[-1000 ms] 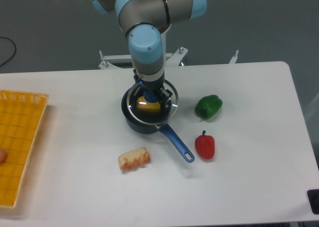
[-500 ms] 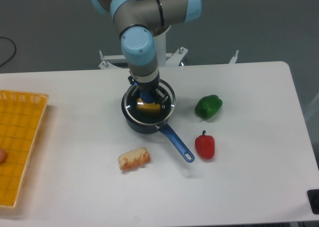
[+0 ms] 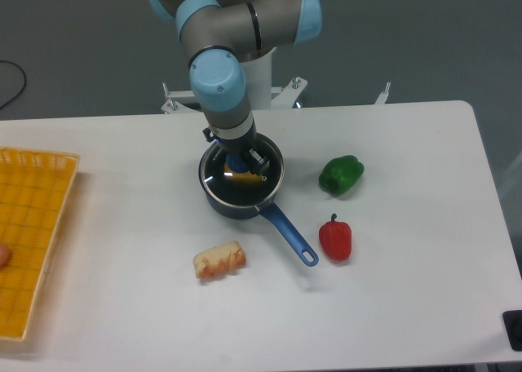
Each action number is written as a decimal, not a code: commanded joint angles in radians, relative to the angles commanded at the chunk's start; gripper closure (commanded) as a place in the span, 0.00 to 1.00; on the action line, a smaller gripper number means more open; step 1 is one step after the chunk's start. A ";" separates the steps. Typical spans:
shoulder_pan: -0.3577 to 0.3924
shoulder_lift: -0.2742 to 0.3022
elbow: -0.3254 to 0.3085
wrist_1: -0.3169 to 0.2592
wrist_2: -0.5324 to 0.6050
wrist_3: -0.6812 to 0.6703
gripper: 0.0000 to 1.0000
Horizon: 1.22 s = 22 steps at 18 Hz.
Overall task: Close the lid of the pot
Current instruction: 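Lower the glass lid onto the saucepan rim and align it, then open the gripper, releasing the knob, and lift away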
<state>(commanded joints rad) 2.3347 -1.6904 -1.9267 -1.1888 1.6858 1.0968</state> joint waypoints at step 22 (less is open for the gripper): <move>-0.015 0.003 -0.006 0.009 0.028 -0.015 0.08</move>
<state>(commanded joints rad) 2.3194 -1.6874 -1.9329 -1.1796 1.7135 1.0815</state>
